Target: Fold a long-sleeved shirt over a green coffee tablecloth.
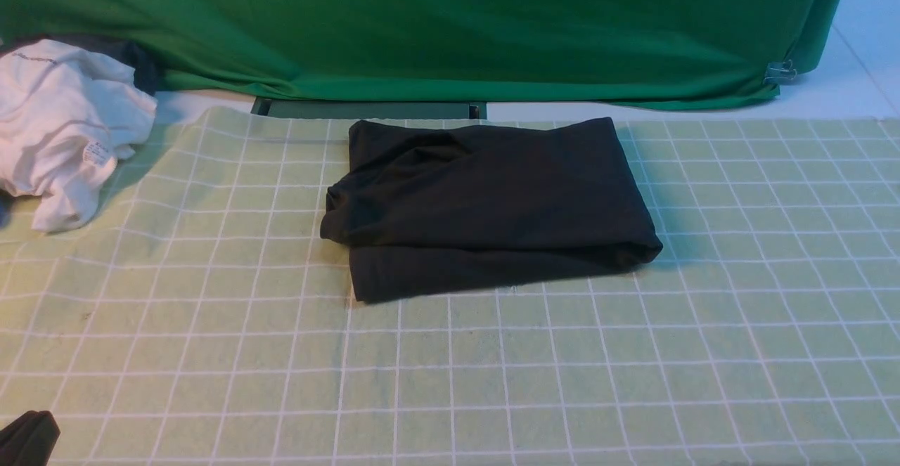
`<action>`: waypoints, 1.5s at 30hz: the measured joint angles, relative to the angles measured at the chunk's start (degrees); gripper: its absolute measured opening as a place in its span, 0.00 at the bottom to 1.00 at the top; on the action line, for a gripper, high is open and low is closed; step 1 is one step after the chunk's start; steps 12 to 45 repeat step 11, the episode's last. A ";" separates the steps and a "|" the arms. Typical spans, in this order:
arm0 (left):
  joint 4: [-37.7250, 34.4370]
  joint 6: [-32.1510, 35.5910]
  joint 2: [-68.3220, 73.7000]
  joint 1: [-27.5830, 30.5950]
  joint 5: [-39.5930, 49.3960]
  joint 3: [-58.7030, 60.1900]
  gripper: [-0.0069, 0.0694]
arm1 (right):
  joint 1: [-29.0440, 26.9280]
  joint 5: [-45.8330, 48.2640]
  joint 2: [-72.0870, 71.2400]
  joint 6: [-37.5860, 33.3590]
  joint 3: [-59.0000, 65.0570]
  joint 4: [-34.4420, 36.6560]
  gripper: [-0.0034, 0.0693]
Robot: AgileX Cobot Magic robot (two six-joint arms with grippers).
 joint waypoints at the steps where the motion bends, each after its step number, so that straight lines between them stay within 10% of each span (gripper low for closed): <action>1: 0.00 0.00 0.00 0.00 0.00 0.00 0.04 | 0.00 0.00 0.00 0.00 0.00 0.00 0.38; 45: 0.00 0.44 0.00 0.00 0.00 0.00 0.04 | 0.00 0.00 0.00 0.00 0.00 0.00 0.38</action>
